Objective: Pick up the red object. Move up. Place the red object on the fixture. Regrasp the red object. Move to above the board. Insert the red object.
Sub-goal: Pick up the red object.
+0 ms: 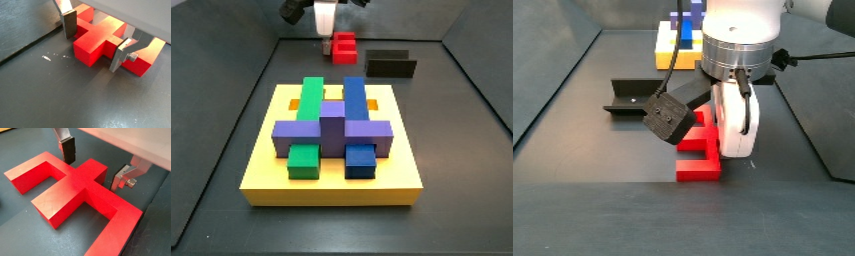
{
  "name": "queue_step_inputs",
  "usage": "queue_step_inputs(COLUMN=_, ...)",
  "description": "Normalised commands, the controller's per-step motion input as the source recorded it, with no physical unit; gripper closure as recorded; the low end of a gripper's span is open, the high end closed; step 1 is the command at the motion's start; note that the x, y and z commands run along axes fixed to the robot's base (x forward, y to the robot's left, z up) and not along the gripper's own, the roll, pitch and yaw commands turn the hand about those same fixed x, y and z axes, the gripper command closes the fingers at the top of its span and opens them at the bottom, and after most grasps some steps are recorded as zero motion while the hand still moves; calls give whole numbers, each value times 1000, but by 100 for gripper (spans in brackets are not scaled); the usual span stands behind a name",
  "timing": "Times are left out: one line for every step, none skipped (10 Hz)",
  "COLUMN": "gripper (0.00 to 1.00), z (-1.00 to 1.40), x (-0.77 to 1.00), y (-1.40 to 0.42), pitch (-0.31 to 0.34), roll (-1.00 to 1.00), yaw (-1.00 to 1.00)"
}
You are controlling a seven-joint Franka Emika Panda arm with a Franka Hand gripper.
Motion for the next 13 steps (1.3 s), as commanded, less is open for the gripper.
queue_step_inputs(gripper=0, z=0, x=0, y=0, pitch=0, roll=0, yaw=29)
queue_step_inputs(gripper=0, z=0, x=71, y=0, pitch=14, roll=0, yaw=9)
queue_step_inputs(gripper=0, z=0, x=0, y=0, pitch=0, roll=-16, yaw=0)
queue_step_inputs(gripper=0, z=0, x=-46, y=0, pitch=0, roll=0, yaw=0)
queue_step_inputs(gripper=0, z=0, x=0, y=0, pitch=0, roll=0, yaw=0)
queue_step_inputs(gripper=100, z=0, x=0, y=0, pitch=0, roll=0, yaw=0)
queue_step_inputs(gripper=100, z=0, x=0, y=0, pitch=0, roll=0, yaw=0)
queue_step_inputs(gripper=100, z=0, x=0, y=0, pitch=0, roll=0, yaw=0)
queue_step_inputs(gripper=100, z=0, x=0, y=0, pitch=0, roll=0, yaw=0)
queue_step_inputs(gripper=100, z=0, x=0, y=0, pitch=0, roll=0, yaw=0)
queue_step_inputs(gripper=100, z=0, x=0, y=0, pitch=0, roll=0, yaw=0)
queue_step_inputs(gripper=100, z=0, x=0, y=0, pitch=0, roll=0, yaw=0)
queue_step_inputs(gripper=100, z=0, x=0, y=0, pitch=0, roll=0, yaw=0)
